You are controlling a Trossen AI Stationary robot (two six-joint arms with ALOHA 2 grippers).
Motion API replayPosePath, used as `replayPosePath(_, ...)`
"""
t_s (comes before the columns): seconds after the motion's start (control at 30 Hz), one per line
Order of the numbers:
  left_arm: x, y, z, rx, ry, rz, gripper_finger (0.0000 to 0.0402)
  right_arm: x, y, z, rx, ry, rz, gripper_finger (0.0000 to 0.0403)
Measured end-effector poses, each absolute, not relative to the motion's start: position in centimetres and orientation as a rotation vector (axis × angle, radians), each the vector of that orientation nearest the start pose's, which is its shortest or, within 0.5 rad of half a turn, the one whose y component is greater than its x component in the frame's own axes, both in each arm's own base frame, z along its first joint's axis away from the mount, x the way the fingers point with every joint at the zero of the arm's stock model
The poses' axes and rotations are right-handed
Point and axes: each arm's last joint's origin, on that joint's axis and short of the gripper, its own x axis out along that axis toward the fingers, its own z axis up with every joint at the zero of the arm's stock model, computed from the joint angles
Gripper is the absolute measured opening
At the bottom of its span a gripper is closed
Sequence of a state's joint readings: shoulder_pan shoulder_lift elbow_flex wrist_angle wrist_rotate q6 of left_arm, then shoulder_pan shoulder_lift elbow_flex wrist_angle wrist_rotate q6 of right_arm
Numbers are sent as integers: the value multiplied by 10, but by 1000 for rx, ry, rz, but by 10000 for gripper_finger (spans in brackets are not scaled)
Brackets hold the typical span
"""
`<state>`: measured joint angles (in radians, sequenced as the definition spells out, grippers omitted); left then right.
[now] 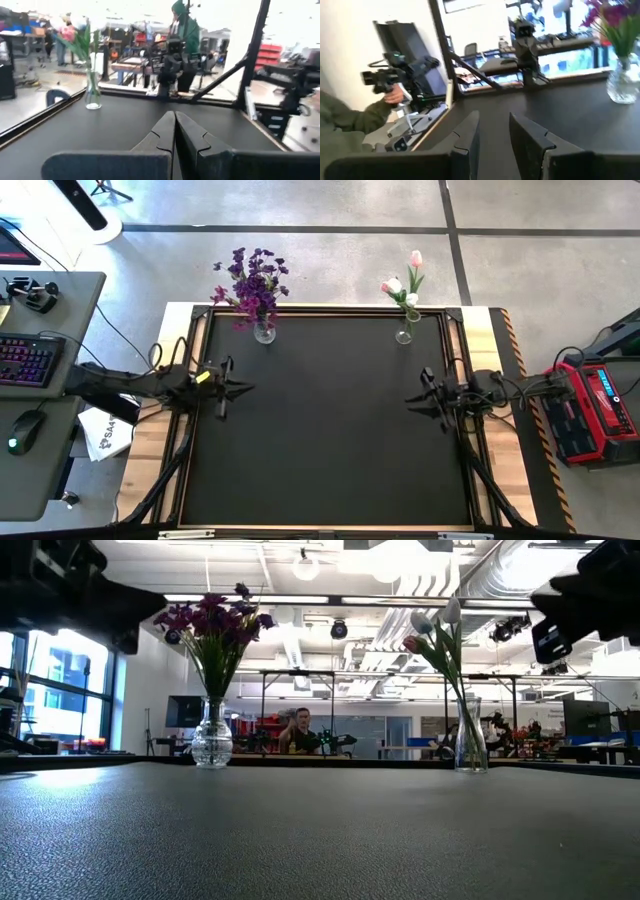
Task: Sort flowers into vase by color
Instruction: Return to Home Position
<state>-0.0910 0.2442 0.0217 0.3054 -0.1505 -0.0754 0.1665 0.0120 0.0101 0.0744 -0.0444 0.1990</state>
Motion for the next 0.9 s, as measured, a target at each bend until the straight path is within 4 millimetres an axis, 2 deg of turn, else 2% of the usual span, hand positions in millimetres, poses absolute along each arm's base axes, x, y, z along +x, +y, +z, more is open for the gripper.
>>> replayPosePath(0.23,97,-5,176,-85,-98,38,0,96,18,175,170,-71,256,89)
replayPosePath(0.5,97,-4,173,-55,-69,50,0,95,20,176,72,-95,302,89)
replayPosePath(0.63,97,-4,173,-55,-63,46,0,95,19,176,72,-96,262,89)
replayPosePath(0.8,97,-4,172,-54,-60,45,0,96,15,174,61,-83,113,89)
replayPosePath(0.9,97,-4,172,-29,-61,47,0,96,15,170,48,-37,133,89)
